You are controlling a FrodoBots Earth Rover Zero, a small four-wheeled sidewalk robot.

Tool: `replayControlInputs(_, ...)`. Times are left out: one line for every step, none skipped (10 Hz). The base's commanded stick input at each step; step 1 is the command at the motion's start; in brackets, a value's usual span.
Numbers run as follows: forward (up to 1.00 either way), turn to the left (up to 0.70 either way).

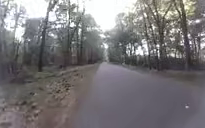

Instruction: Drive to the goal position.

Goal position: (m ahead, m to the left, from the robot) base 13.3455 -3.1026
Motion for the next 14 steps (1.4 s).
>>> replayControlInputs(0.7, -0.01)
replayControlInputs(0.7, -0.01)
replayControlInputs(0.7, -0.01)
replayControlInputs(0.7, -0.01)
replayControlInputs(0.7, -0.01)
replayControlInputs(0.7, -0.01)
replayControlInputs(0.7, -0.01)
replayControlInputs(0.7, -0.01)
replayControlInputs(0.7, -0.01)
replayControlInputs(0.7, -0.01)
replayControlInputs(0.7, -0.01)
replayControlInputs(0.7, 0.0)
replayControlInputs(0.7, 0.19)
replayControlInputs(0.7, 0.23)
